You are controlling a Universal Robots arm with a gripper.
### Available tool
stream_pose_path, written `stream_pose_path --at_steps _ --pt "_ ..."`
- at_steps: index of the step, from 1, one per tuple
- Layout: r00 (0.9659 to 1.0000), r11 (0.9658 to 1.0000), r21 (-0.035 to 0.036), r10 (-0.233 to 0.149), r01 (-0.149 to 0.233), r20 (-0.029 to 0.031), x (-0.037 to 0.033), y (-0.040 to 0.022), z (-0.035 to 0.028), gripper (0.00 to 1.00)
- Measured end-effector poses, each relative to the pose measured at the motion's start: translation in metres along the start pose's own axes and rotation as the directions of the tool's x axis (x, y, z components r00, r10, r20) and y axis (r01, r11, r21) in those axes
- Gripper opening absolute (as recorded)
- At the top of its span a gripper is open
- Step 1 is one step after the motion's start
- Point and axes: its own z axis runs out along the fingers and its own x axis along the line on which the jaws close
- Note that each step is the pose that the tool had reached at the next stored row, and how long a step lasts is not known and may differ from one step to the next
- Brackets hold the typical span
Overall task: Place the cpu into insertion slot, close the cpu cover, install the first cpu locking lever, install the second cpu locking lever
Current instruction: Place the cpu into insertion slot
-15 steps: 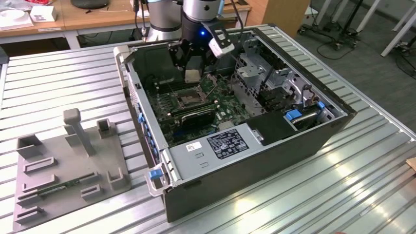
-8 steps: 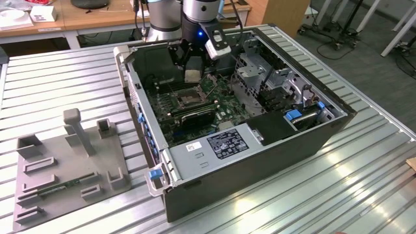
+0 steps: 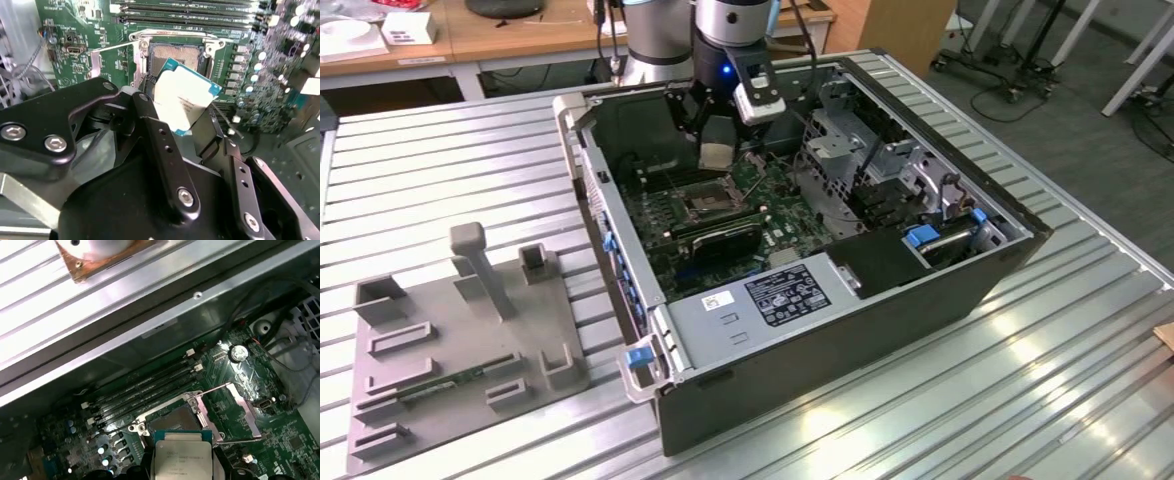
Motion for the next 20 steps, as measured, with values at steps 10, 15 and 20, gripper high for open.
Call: stream_pose_path --at_steps 10,15,20 --pt "0.9947 0.9947 -0.0025 0.102 -0.102 0.0091 0.0 -0.0001 0.0006 0.54" --pt "0.9942 0.9942 -0.0027 0.108 -0.107 0.0096 0.0 -0.0001 0.0006 0.54" --pt "0.9836 0.9837 -0.005 0.18 -0.18 0.0158 0.0 -0.0001 0.0008 0.54"
